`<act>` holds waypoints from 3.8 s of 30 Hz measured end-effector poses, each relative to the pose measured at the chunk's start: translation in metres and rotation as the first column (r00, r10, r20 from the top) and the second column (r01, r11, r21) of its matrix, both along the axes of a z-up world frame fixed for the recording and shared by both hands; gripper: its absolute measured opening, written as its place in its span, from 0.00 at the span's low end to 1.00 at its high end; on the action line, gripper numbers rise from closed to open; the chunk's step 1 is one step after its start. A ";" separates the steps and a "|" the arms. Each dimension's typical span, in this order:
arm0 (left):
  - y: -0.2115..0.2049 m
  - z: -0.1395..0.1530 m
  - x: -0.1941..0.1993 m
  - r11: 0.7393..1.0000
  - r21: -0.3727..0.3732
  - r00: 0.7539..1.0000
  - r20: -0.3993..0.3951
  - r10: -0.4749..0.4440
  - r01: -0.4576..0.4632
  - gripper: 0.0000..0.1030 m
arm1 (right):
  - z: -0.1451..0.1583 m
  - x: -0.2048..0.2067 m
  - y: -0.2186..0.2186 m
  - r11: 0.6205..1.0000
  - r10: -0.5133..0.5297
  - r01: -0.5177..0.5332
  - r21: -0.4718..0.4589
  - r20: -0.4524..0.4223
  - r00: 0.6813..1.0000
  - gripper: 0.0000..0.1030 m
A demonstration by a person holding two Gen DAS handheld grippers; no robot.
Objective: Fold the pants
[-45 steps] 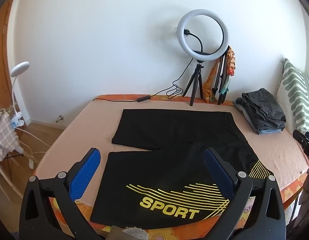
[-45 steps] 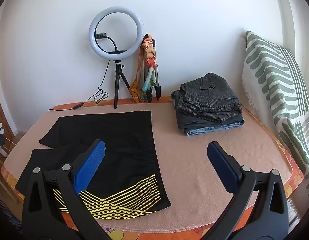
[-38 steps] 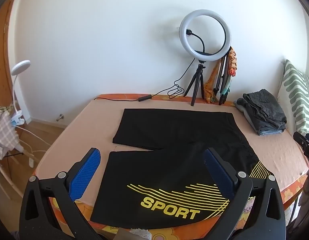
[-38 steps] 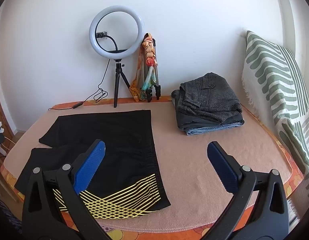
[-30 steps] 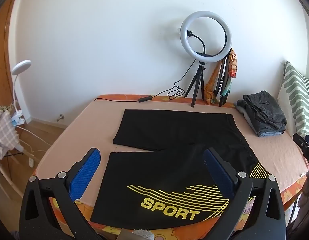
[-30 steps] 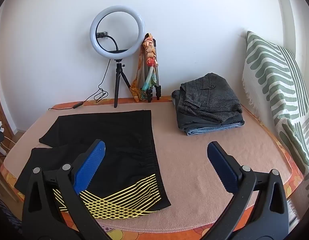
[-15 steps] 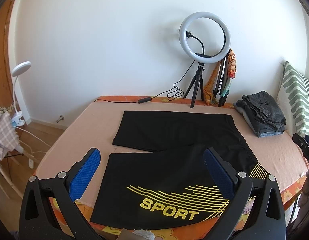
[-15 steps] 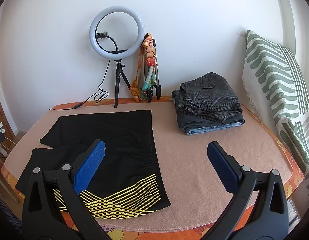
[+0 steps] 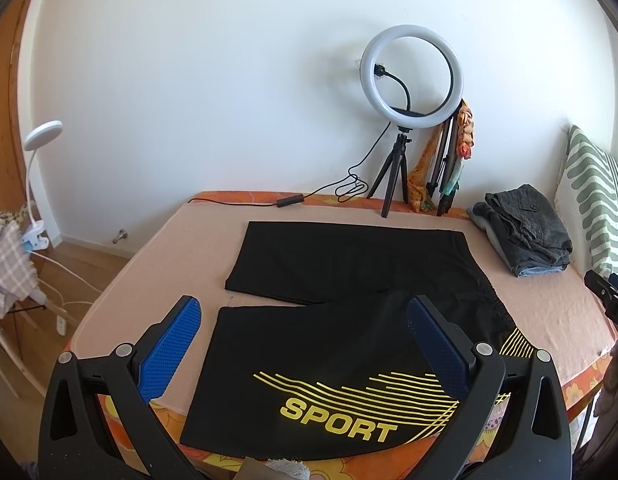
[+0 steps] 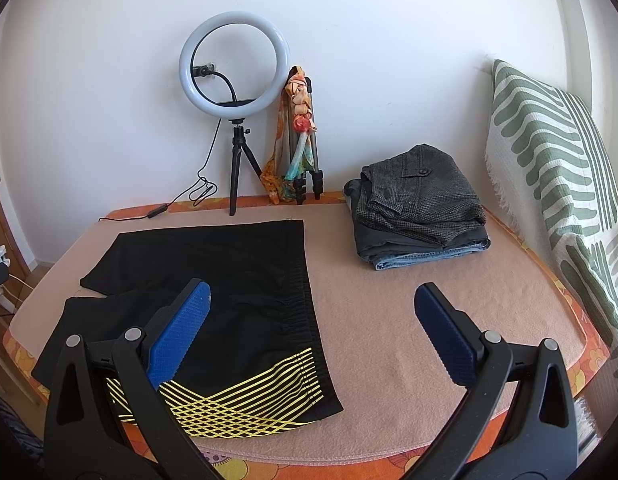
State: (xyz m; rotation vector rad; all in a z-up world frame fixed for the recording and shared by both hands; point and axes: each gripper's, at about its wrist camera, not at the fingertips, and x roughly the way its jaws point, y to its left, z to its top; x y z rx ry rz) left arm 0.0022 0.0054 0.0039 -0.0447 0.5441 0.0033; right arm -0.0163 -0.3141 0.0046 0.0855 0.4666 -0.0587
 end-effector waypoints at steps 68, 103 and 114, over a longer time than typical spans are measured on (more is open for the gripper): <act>0.039 -0.020 0.005 0.996 0.011 0.996 -0.039 -0.084 0.084 0.99 | -0.022 0.007 0.015 0.983 0.184 -0.183 0.022 -0.073 0.980 1.00; 0.043 -0.117 0.005 0.864 0.002 0.784 -0.423 -0.455 0.503 0.28 | -0.137 0.020 0.082 0.678 0.515 -0.707 -0.201 -0.557 0.652 0.66; 0.033 -0.122 -0.013 0.773 0.099 0.709 -0.486 -0.512 0.626 0.44 | -0.140 0.016 0.100 0.603 0.488 -0.719 -0.347 -0.552 0.676 0.22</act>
